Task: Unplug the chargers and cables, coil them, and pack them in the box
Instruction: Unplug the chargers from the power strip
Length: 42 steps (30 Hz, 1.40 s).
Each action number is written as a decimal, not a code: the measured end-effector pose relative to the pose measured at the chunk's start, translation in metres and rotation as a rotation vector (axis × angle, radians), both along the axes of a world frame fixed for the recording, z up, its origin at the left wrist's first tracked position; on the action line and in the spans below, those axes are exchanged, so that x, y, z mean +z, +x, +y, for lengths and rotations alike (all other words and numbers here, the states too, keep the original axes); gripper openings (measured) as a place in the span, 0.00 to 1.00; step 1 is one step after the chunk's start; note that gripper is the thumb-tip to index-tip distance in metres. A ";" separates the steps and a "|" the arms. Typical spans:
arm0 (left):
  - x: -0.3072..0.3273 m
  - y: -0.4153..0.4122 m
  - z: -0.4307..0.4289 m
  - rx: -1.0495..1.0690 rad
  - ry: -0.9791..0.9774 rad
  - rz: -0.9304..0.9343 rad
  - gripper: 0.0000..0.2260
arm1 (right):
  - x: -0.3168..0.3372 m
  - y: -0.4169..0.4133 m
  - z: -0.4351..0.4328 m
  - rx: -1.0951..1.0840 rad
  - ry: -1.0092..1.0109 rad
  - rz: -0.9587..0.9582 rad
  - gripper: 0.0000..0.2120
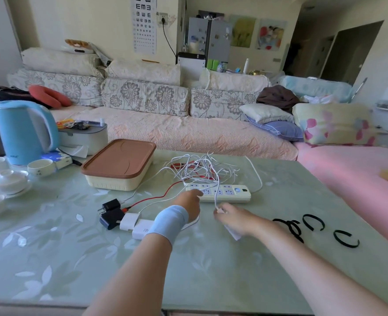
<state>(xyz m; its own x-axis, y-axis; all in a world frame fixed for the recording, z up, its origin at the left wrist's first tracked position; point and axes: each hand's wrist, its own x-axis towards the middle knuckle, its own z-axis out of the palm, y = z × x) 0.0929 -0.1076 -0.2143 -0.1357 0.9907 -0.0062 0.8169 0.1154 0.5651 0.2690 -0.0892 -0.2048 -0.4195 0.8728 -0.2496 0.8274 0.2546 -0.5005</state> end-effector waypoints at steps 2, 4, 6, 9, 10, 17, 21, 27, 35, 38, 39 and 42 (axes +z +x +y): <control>0.007 0.010 0.004 0.023 0.020 -0.293 0.17 | -0.003 0.007 -0.004 0.089 0.090 -0.142 0.17; 0.014 0.021 0.004 0.083 -0.037 -0.822 0.13 | -0.007 0.012 -0.009 0.135 0.168 -0.241 0.23; 0.020 0.026 0.003 0.125 -0.100 -1.226 0.09 | -0.010 0.011 -0.014 0.191 0.206 -0.338 0.29; 0.022 0.018 0.010 0.187 -0.109 -1.538 0.08 | -0.008 0.006 -0.015 0.237 0.187 -0.380 0.36; 0.022 0.014 0.013 0.241 -0.082 -1.572 0.07 | -0.007 0.005 -0.013 0.233 0.162 -0.370 0.36; 0.034 0.002 0.010 0.189 -0.086 -1.036 0.12 | -0.007 0.005 0.028 0.110 -0.046 0.067 0.16; 0.055 0.003 -0.004 -0.059 -0.213 -1.034 0.13 | 0.000 0.003 0.045 -0.135 0.337 0.492 0.12; 0.070 0.005 -0.019 -0.262 -0.342 -0.796 0.23 | 0.000 -0.008 0.043 0.304 0.645 0.464 0.25; 0.066 -0.026 -0.006 0.107 0.123 -0.906 0.14 | 0.011 -0.018 0.028 0.170 0.372 0.587 0.07; 0.064 -0.022 -0.001 0.146 0.173 -1.024 0.14 | 0.009 -0.017 0.035 0.122 0.358 0.433 0.03; 0.063 -0.019 0.001 0.159 0.183 -1.051 0.14 | 0.011 -0.016 0.035 0.100 0.380 0.408 0.04; 0.062 -0.012 0.007 0.250 0.207 -1.147 0.09 | 0.016 -0.014 0.036 0.068 0.493 0.303 0.04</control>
<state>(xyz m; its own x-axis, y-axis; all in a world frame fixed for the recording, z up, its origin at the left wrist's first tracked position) 0.0810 -0.1009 -0.1527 -0.3446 0.9342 -0.0925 -0.2088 0.0198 0.9778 0.2552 -0.0530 -0.1886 -0.4679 0.8240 0.3195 0.6394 0.5652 -0.5213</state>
